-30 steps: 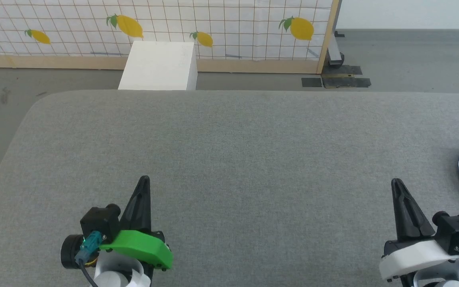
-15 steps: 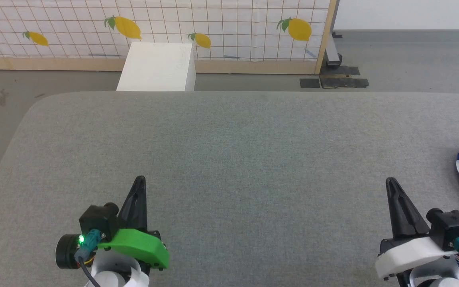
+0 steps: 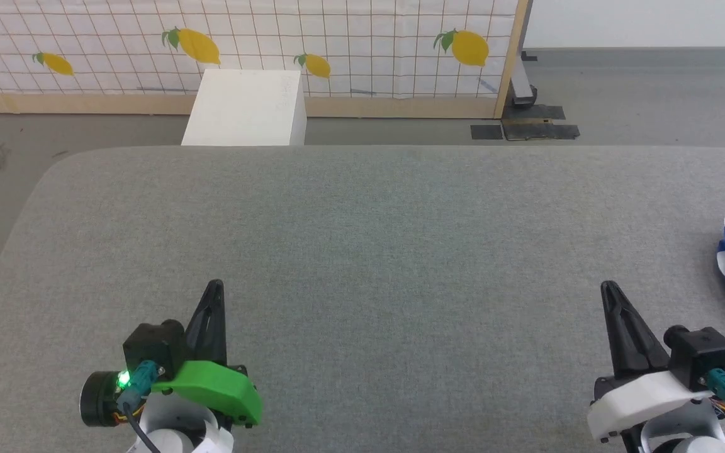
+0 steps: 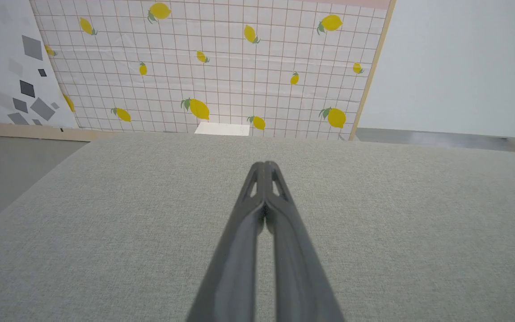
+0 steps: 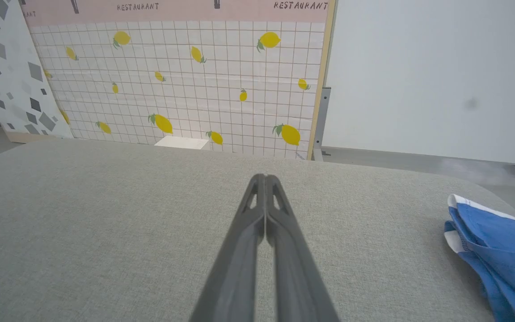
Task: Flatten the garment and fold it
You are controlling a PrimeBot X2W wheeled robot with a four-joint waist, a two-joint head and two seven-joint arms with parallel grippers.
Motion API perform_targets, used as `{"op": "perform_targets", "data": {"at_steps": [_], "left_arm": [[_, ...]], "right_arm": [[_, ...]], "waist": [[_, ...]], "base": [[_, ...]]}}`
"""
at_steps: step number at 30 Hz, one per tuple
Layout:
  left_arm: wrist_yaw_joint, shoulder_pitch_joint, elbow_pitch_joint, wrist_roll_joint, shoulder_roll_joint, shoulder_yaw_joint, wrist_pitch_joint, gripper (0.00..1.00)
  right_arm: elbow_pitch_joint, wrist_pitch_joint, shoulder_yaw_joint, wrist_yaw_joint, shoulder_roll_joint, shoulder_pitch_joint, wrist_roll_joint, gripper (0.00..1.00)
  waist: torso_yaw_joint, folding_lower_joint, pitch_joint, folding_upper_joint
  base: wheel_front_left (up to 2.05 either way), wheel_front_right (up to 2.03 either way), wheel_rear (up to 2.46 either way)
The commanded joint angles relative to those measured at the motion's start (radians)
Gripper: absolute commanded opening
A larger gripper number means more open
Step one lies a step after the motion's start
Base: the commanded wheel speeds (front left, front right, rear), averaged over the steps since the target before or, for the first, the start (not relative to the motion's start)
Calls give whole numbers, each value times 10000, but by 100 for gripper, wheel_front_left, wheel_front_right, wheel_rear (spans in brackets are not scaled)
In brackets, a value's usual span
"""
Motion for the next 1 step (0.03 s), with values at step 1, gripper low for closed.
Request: {"op": "perform_targets", "data": {"at_steps": [1], "left_arm": [[42,140,-73,177,-21,62,54,0]], "right_arm": [[-69,58,51,-10,16,-180,-79,0]], "waist": [[-5,0,-3,0]], "base": [[0,0,0]]}}
